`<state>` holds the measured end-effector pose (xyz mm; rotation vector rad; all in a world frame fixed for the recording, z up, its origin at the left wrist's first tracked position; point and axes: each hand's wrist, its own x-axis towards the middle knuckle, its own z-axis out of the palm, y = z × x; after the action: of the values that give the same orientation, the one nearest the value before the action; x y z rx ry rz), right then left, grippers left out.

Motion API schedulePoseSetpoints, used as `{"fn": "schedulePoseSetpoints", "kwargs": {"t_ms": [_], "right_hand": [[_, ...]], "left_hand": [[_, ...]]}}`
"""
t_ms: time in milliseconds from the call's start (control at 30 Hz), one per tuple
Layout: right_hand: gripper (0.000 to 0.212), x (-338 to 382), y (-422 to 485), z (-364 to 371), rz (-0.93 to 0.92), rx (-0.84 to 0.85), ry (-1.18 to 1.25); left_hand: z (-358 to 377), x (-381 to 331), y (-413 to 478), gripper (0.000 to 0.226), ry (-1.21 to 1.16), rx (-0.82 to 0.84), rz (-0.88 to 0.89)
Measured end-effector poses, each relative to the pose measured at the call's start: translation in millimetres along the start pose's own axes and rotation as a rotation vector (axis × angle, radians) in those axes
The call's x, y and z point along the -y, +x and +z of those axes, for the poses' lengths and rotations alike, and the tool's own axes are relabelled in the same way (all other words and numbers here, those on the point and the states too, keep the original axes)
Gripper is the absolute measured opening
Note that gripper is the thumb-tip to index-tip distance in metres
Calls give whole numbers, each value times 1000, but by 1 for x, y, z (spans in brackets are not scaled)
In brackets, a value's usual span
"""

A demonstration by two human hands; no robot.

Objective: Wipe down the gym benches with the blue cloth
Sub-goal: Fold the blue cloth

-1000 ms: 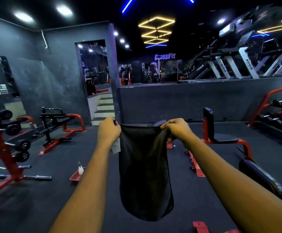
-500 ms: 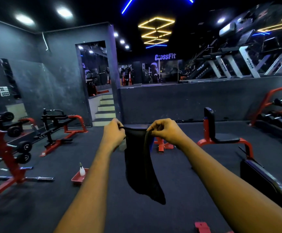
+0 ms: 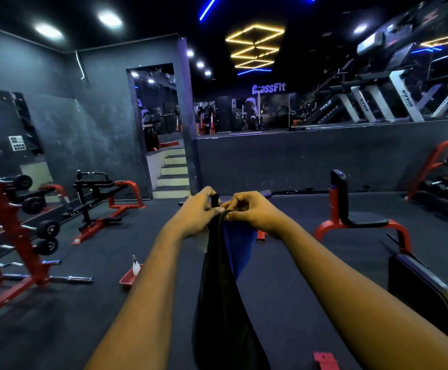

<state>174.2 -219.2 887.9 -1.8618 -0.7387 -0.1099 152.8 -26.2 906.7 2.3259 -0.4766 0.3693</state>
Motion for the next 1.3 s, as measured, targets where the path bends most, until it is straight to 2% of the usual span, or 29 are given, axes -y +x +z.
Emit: {"fn": "schedulePoseSetpoints", "kwargs": {"t_ms": [233, 333, 433, 633, 900, 1033, 1100, 1300], "right_hand": [[7, -6, 4, -2, 13, -115, -81], [7, -10, 3, -3, 10, -146, -78], [7, -12, 1, -3, 13, -154, -70], [6, -7, -1, -6, -1, -130, -38], [19, -1, -5, -17, 22, 13, 124], [17, 4, -6, -18, 23, 83, 96], [17, 5, -4, -14, 9, 35, 77], [19, -8, 11, 0, 40, -265, -79]], "left_hand": [[-1, 10, -12, 8, -134, 151, -162], [1, 15, -17, 22, -195, 265, -175], [6, 17, -18, 28, -173, 286, -153], [17, 19, -14, 10, 19, 189, -65], [21, 23, -14, 18, -33, -159, -22], [20, 22, -14, 17, -56, -271, 39], [19, 22, -14, 20, -96, -252, 60], [18, 13, -18, 25, -168, -131, 74]]}}
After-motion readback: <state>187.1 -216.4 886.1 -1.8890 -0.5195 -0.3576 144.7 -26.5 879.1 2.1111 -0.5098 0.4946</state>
